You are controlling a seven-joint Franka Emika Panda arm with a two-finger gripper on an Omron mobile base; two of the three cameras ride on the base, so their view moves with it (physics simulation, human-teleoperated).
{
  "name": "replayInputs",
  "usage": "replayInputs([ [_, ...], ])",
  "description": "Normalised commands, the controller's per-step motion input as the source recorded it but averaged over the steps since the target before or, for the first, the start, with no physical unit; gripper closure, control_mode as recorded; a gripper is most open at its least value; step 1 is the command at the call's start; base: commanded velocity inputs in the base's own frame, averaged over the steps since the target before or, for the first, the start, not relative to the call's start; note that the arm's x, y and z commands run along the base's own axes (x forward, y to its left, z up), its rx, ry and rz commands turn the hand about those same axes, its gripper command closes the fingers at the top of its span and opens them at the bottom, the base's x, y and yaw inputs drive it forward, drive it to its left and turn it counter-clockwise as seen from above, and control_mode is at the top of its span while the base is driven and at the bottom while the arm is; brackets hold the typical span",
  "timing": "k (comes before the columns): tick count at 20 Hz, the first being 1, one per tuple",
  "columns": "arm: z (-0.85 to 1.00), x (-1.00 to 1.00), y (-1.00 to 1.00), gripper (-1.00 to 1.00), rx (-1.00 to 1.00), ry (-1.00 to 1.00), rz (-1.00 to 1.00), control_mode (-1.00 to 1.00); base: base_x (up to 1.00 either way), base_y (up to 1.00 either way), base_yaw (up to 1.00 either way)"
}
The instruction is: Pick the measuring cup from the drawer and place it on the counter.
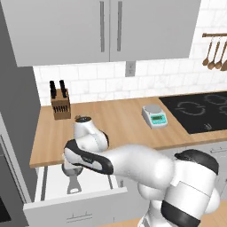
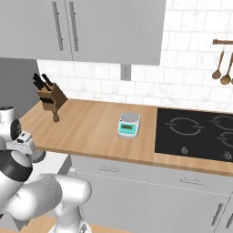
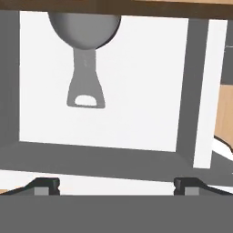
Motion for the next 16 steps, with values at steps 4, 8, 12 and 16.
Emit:
replayInputs([
  [4, -0.64, 0.00, 0.07, -1.00, 0.00, 0.00, 0.00, -1.00, 0.00, 0.00, 0.00],
  [8, -0.52, 0.01, 0.17, -1.00, 0.00, 0.00, 0.00, -1.00, 0.00, 0.00, 0.00],
  [12, -0.66, 0.00, 0.16, -1.00, 0.00, 0.01, 0.00, -1.00, 0.00, 0.00, 0.00],
  [16, -0.54, 0.00, 0.20, -1.00, 0.00, 0.00, 0.00, -1.00, 0.00, 0.00, 0.00],
])
